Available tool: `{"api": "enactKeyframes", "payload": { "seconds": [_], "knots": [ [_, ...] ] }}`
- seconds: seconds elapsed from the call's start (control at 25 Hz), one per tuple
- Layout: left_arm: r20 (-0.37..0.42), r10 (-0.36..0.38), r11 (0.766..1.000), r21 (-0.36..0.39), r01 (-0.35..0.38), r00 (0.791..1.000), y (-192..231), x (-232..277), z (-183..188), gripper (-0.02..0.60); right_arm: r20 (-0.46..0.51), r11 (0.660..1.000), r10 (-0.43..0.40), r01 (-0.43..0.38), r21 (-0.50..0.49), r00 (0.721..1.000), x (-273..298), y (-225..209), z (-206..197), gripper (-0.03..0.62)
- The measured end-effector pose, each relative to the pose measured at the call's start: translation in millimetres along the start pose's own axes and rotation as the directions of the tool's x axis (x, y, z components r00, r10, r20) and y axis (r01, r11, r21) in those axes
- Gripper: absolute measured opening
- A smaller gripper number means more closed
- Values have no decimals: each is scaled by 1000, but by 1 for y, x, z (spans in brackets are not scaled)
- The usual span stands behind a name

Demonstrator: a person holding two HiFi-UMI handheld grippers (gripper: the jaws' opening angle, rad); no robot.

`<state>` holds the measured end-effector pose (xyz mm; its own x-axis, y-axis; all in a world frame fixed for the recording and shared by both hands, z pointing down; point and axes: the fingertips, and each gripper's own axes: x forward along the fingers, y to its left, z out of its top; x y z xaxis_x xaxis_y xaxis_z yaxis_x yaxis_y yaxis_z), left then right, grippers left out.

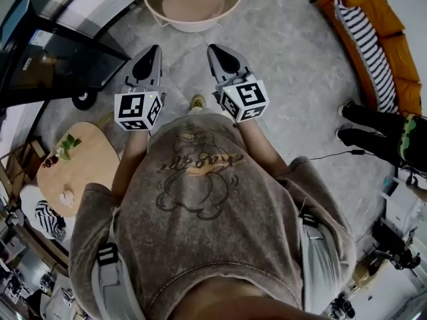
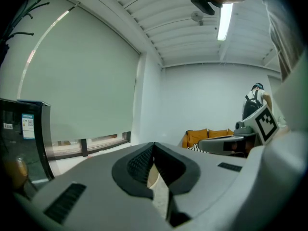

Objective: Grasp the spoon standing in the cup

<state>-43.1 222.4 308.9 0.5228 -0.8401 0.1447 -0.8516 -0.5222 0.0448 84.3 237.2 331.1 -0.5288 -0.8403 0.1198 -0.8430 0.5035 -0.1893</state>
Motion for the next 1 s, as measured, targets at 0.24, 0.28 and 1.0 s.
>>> {"api": "enactKeyframes", "payload": {
  "seconds": [0.24, 0.28, 1.0],
  "knots": [
    [0, 22, 1000, 2, -22, 1000, 11, 30, 3, 17, -16, 1000, 22, -22, 0, 1000, 24, -24, 2, 18],
    [2, 26, 1000, 2, -26, 1000, 14, 32, 4, 17, -17, 1000, 26, -26, 0, 1000, 28, -26, 3, 18],
    [16, 19, 1000, -24, -18, 1000, 72, 111, 0, 17, -46, 1000, 28, -28, 6, 999, 116, -71, 0, 18]
  ]
}}
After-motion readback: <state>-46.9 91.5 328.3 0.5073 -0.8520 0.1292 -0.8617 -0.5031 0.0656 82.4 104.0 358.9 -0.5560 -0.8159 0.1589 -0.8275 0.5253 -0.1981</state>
